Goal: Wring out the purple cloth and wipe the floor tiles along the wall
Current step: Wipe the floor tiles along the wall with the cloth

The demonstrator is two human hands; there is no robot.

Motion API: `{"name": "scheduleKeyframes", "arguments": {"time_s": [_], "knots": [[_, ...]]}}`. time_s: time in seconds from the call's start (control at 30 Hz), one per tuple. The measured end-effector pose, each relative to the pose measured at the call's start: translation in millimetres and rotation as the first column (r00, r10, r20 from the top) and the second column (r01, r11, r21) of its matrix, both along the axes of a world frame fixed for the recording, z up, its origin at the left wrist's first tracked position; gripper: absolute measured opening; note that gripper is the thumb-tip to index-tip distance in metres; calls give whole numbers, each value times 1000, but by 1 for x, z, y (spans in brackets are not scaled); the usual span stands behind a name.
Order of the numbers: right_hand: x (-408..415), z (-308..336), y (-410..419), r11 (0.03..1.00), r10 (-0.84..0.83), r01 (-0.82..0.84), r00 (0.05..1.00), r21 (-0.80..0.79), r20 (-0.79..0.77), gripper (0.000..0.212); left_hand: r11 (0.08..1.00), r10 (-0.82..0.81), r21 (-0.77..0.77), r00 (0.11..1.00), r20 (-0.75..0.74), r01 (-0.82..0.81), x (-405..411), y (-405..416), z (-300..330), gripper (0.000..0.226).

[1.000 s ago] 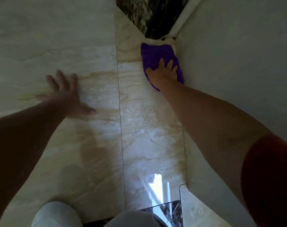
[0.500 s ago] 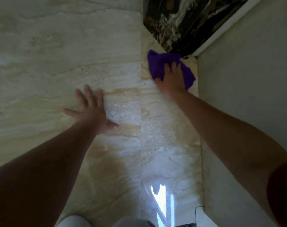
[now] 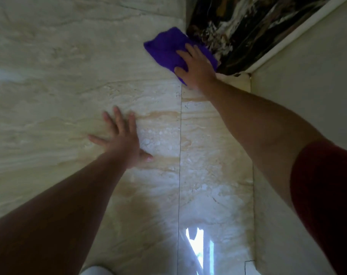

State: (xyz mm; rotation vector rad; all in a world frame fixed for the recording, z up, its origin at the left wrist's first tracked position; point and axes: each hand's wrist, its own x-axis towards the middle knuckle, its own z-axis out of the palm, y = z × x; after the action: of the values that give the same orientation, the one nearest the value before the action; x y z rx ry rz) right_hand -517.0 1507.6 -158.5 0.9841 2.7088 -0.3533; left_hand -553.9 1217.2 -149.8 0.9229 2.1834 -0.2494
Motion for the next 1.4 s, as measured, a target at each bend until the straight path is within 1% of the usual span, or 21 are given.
{"name": "scheduleKeyframes", "arguments": {"time_s": [0.07,0.13,0.23,0.3,0.43,0.57,0.63,0.7,0.8,0.9,0.97,1.0,1.03,1.07,1.1,1.13,1.17,1.23,1.33,1.37,1.4], "knots": [[57,-5,-12,999,-2,5,998,40,-64,61,1000,6,8,1000,10,-6,-1,0,-1,142],[110,-3,-17,996,4,1,998,84,-67,58,1000,16,23,1000,13,-17,-1,-3,0,142],[171,-1,-7,963,-227,229,973,142,-26,58,999,1,52,1000,11,-1,-1,-5,-2,143],[170,-3,-1,949,-279,265,959,172,58,60,998,19,58,1000,-1,-18,-3,-7,-6,145],[144,4,-20,915,-402,383,894,130,195,60,999,26,34,1000,6,-27,-5,-6,-9,147],[182,17,-64,915,-399,361,872,179,283,59,996,59,68,998,15,-59,-3,-8,-5,141],[200,21,-89,896,-442,394,832,204,336,53,990,81,115,997,16,-82,-11,-7,5,127],[219,30,-112,879,-476,431,798,203,369,44,975,110,191,993,40,-115,-29,-16,19,99],[252,63,-138,891,-439,433,751,135,493,38,910,332,242,941,65,-337,-43,-69,54,60],[268,129,-167,844,-475,534,703,50,529,33,846,475,170,859,193,-506,-34,-118,110,45],[267,184,-196,800,-500,598,708,-47,498,24,801,547,71,775,316,-594,-14,-135,162,38],[268,211,-210,777,-515,621,718,-99,469,22,791,551,84,765,333,-607,-2,-137,189,29],[270,244,-225,754,-531,639,728,-150,434,28,794,534,112,773,343,-598,13,-136,223,19],[272,270,-239,740,-546,641,748,-203,377,35,783,521,134,758,392,-607,32,-132,251,27],[275,302,-252,730,-560,634,769,-256,307,40,770,503,139,727,468,-622,53,-124,289,44],[279,337,-263,724,-573,622,783,-300,241,42,780,457,149,716,528,-608,73,-116,326,57],[284,369,-273,719,-582,608,791,-336,187,43,802,413,135,704,578,-581,92,-107,358,63],[293,423,-290,724,-595,573,801,-383,74,42,816,390,76,643,660,-573,127,-87,414,54],[303,495,-311,764,-595,512,794,-392,-124,44,826,365,38,586,724,-562,166,-62,480,21],[306,514,-314,775,-599,507,779,-378,-184,46,838,350,36,586,731,-545,174,-54,499,21],[313,542,-317,768,-625,534,746,-354,-231,48,868,322,14,584,745,-496,183,-43,524,29]]}}
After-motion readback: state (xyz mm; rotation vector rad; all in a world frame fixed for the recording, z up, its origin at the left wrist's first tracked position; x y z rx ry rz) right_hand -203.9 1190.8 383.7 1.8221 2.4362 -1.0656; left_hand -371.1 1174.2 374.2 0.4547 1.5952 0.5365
